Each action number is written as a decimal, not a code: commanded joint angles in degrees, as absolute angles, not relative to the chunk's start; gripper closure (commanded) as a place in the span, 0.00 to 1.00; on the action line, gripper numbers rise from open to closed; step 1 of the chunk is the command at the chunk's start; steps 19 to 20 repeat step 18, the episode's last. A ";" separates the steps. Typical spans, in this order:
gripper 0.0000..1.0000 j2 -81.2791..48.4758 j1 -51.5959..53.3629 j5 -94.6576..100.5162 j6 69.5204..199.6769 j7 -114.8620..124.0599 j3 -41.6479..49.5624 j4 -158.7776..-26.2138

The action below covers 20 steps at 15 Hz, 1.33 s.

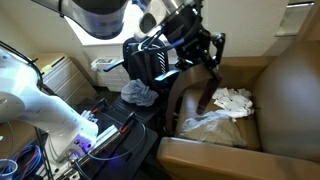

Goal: Pick up the belt from the armchair and move it to the couch

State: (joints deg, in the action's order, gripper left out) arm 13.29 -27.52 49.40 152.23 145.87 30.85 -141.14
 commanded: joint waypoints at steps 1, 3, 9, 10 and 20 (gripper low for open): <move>0.70 11.15 -31.18 47.86 154.45 145.47 29.96 -139.42; 0.89 9.34 -32.38 48.14 155.44 145.36 30.65 -138.35; 0.44 11.62 -31.24 42.38 154.86 140.28 29.72 -139.84; 0.38 12.79 -28.62 34.39 154.16 134.65 31.50 -140.09; 0.07 18.39 -21.17 6.69 143.82 114.67 25.07 -133.01</move>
